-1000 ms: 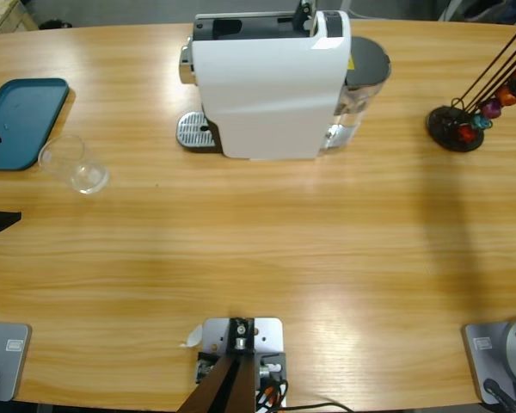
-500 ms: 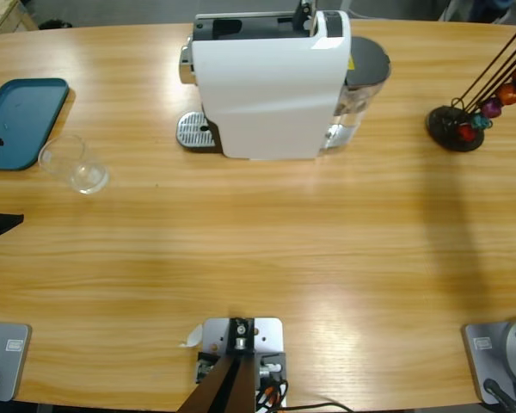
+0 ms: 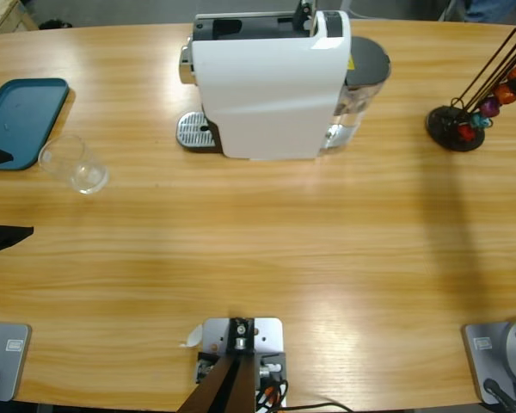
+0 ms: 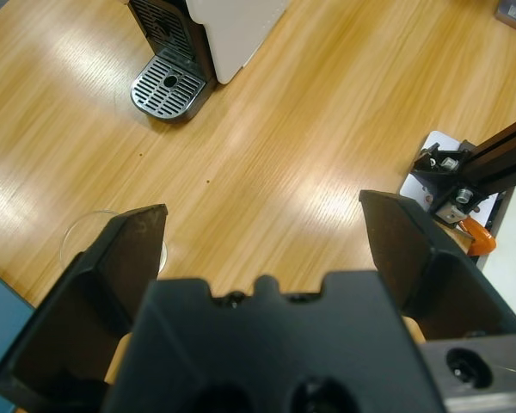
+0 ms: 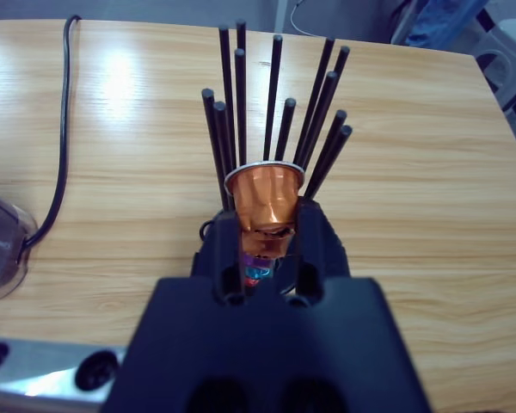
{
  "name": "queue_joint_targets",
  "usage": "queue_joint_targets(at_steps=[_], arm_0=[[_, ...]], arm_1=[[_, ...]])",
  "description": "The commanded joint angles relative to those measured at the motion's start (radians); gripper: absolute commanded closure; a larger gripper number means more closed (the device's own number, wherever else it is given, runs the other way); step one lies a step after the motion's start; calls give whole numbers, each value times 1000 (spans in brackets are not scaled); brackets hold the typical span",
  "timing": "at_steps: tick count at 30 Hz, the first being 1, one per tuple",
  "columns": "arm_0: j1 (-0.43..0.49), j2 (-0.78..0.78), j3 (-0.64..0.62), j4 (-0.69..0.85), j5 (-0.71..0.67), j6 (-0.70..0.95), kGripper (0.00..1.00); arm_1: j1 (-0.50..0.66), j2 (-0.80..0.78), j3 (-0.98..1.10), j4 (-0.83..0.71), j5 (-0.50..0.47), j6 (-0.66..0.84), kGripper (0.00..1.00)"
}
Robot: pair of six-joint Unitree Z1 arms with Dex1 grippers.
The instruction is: Pour coffee
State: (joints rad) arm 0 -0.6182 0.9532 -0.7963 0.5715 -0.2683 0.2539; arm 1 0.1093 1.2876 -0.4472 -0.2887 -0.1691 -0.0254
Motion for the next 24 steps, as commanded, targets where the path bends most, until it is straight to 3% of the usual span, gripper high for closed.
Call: queue_joint_targets(at_steps=[1,24], arm_0=[[-4,-19,49,-12,-9,-18,27],[-5,-64,109,-48,-17,-33,30]], arm_1=[[-9,-19,-40,48,13,-18,1000],[-4,-175,-269,336,2,-62,1000]])
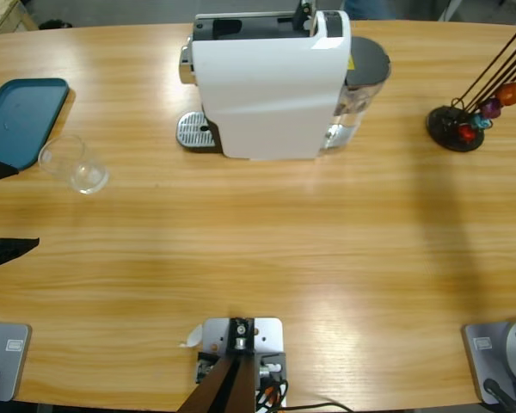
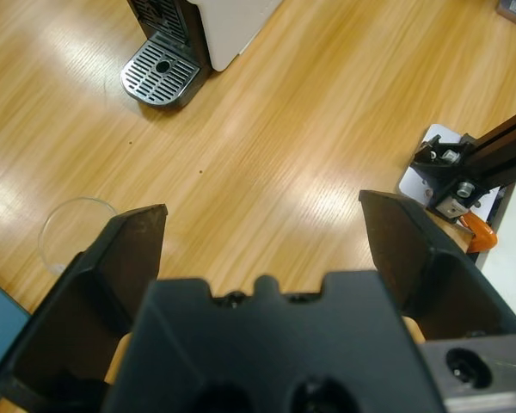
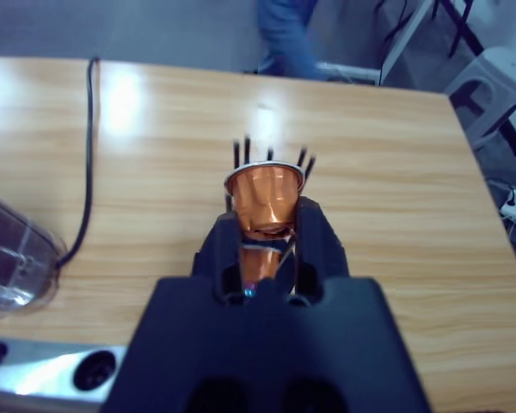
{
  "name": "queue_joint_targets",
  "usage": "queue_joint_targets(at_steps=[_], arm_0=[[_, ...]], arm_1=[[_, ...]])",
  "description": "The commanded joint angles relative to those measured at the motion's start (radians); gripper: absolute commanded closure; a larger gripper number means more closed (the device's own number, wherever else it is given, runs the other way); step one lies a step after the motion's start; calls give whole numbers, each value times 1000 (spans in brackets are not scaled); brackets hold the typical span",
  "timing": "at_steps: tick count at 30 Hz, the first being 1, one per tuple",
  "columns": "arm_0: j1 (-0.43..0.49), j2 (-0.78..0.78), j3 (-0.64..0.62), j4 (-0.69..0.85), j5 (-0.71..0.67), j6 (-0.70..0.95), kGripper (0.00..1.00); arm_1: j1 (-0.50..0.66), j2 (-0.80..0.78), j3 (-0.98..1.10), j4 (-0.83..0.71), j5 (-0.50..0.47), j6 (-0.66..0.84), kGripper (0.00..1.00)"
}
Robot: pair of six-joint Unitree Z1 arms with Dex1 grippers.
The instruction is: Pour coffee
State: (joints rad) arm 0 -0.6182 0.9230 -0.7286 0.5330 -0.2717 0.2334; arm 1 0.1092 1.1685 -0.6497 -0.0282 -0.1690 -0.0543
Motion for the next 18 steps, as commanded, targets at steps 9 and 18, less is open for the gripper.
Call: queue_joint_targets(at_steps=[9,18], arm_0=[[-5,-40,47,-9,-9,-7,32],[-5,-74,-30,168,35,89,31]], arm_1=[[246,-152,-161,305,313,-153,1000],[643,19,-335,392,352,-223,1000]])
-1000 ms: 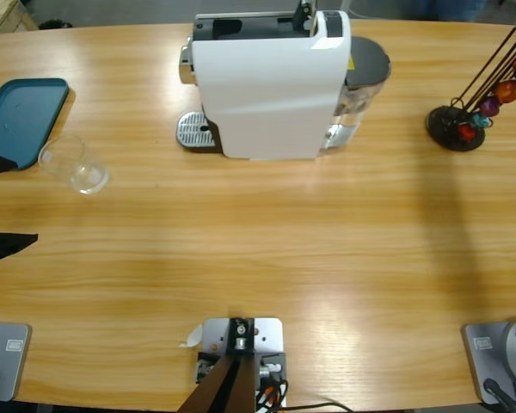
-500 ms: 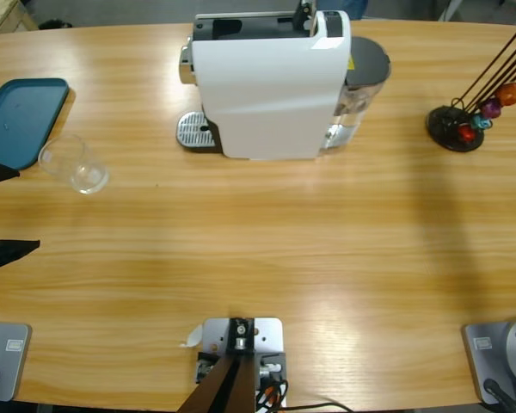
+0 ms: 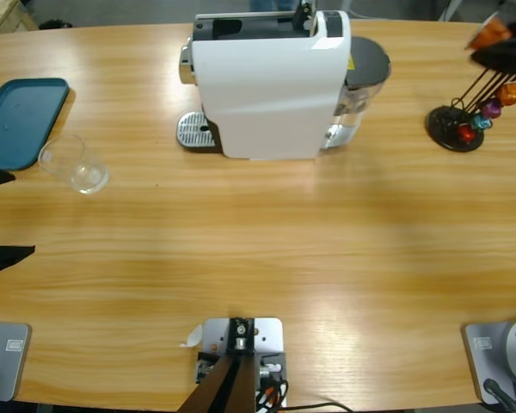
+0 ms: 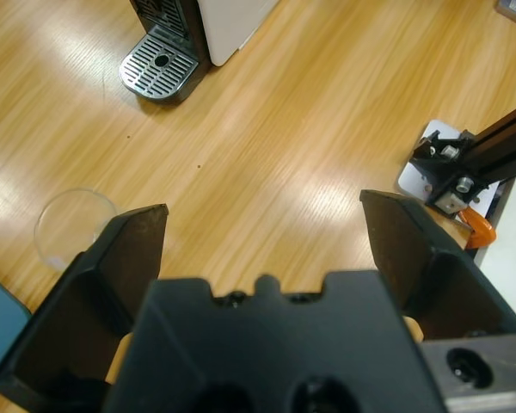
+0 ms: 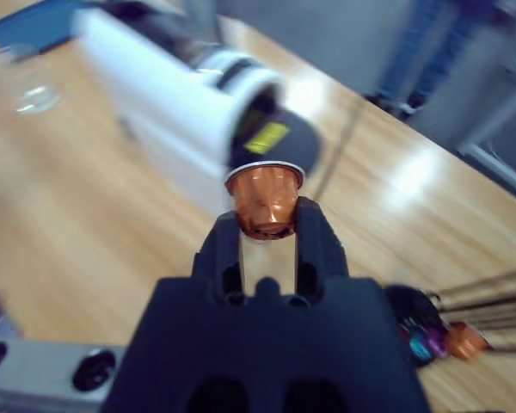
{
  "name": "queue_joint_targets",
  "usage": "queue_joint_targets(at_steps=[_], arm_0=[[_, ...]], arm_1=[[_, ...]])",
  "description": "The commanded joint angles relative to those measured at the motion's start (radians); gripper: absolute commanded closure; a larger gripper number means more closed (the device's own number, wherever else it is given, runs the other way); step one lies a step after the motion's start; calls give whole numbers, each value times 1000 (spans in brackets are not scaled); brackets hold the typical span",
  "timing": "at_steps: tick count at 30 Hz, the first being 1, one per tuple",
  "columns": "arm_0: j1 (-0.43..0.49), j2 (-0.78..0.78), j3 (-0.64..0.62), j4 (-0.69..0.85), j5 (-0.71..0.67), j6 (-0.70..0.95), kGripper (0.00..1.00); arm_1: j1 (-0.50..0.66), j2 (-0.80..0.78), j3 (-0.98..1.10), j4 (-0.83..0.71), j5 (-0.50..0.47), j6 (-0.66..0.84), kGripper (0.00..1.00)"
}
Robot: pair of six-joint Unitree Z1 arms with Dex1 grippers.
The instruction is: Pour coffee
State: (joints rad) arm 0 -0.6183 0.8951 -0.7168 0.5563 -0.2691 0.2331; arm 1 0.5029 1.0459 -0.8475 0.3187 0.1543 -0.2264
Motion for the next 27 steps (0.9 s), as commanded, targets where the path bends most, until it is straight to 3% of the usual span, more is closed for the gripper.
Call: queue_joint_targets(at_steps=[1,11,17,27], arm_0=[[-5,-47,-47,160,33,96,31],[-5,-63,-46,177,33,100,31],[-5,-39,-42,163,33,113,29],[-5,-37,-36,157,32,117,31]], arm_1=[[274,182,-175,45,28,-59,1000],[342,564,-541,89,146,-205,1000],[336,671,-608,92,198,-268,1000],[217,774,-709,103,191,-314,1000]])
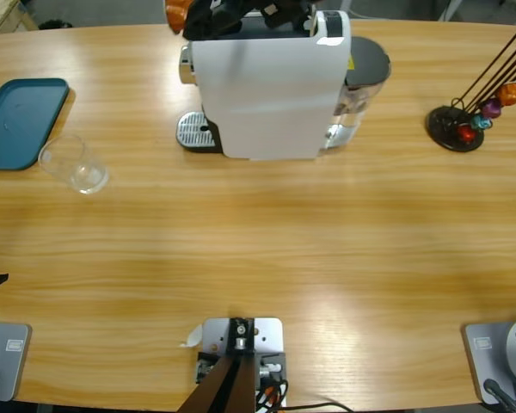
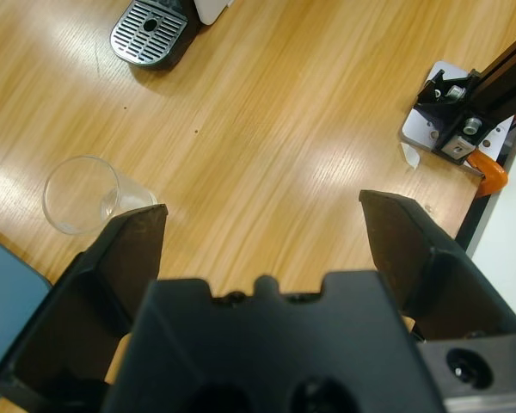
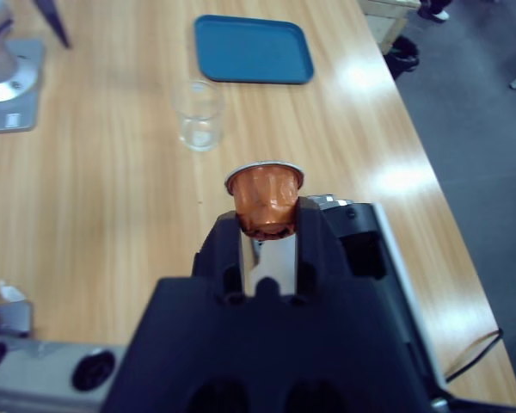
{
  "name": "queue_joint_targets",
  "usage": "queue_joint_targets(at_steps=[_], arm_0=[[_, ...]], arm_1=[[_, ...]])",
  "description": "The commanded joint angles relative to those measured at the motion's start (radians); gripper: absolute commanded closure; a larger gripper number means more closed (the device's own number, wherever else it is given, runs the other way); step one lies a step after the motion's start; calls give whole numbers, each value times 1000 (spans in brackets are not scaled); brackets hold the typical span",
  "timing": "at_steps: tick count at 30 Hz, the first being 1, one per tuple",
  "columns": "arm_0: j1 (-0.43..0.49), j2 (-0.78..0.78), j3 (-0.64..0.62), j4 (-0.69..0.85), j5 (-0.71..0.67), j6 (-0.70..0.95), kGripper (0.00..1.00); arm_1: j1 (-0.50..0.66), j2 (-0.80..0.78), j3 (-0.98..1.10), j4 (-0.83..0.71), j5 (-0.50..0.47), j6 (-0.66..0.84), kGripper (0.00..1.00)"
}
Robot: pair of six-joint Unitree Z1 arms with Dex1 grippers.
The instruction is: Pour coffee
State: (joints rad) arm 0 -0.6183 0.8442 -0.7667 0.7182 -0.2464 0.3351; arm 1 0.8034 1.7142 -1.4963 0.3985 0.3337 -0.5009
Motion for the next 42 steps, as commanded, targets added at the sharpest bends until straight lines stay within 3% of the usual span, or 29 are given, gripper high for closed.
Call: queue_joint_targets(at_steps=[1,24,25,28,30,38,41,42], arm_0=[[-5,13,14,-5,9,15,30],[-5,6,18,-9,10,19,32],[-5,6,18,-9,10,19,32],[-5,6,20,-11,10,19,32],[-5,6,21,-12,10,19,32],[-5,-2,24,-16,10,19,32],[-5,-3,26,-17,10,19,32],[-5,-4,26,-18,10,18,32]], arm_1=[[-95,113,-65,28,12,-45,1000],[-135,207,-53,40,21,-103,995],[-135,208,-54,40,21,-102,890],[-134,207,-51,41,6,-96,293],[-133,201,-50,41,-9,-95,15],[-114,158,-61,43,-25,-91,0],[-52,108,-63,46,-15,-69,6],[-16,88,-63,56,-10,-40,51]])
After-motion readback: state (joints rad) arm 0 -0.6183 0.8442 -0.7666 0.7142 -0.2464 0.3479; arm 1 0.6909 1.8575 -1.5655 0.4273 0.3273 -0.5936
